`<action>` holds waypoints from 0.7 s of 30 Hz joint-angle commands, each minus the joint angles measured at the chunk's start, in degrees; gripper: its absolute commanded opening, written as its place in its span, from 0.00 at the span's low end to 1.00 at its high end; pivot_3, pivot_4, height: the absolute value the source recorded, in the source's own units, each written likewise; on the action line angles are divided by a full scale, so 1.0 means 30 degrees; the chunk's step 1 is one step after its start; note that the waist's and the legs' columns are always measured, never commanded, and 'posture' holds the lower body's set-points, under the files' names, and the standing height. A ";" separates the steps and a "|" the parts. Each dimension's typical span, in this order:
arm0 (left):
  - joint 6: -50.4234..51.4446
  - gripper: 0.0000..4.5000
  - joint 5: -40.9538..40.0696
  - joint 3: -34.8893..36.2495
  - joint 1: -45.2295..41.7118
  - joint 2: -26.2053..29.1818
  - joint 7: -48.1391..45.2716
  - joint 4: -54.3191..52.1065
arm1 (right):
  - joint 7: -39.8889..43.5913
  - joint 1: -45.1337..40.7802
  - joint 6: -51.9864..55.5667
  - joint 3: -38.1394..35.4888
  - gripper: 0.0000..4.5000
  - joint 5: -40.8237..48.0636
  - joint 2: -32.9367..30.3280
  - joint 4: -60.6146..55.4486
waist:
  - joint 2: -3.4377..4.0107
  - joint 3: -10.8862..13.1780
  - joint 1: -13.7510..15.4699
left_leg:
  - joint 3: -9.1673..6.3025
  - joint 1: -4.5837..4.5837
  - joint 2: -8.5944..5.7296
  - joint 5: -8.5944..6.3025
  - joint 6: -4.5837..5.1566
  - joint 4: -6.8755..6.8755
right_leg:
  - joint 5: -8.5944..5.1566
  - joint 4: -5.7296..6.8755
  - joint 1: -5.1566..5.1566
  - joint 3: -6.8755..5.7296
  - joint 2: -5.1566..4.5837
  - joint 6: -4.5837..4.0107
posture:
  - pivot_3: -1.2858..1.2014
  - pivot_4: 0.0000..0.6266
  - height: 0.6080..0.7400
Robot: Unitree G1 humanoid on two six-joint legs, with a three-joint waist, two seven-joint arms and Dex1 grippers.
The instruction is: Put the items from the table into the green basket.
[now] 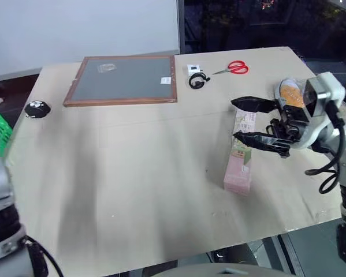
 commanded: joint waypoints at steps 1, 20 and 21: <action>-0.1200 0.74 0.0733 0.2426 0.1160 0.1012 -0.0877 0.0752 | -0.0433 -0.0928 -0.0271 0.0183 1.00 -0.0543 0.0553 0.0216 | 0.0001 -0.0006 0.0030 | 0.0003 0.0030 0.0000 0.0000 0.0000 0.0000 | 0.0000 0.0002 0.0039 0.0002 0.0000 0.0000 | 0.59 0.05 1.00; -0.9374 0.74 0.0321 0.3847 0.6326 0.3663 -0.3748 1.3529 | -0.0027 -0.0990 -0.1371 0.0344 1.00 -0.1727 0.2156 0.0252 | -0.0379 -0.0566 0.0792 | 0.0004 0.0371 0.0089 0.0061 -0.0096 -0.0003 | 0.0033 0.0275 0.0215 -0.0016 0.0078 -0.0066 | 0.60 0.01 1.00; -0.9976 0.74 0.0085 0.3674 0.6064 0.3732 -0.3759 1.4568 | -0.0141 -0.0950 -0.1338 0.0410 1.00 -0.1905 0.2086 0.0208 | -0.0381 -0.0573 0.0810 | 0.0012 0.0434 0.0092 0.0060 -0.0095 -0.0005 | 0.0032 0.0275 0.0269 -0.0016 0.0078 -0.0066 | 0.60 0.01 1.00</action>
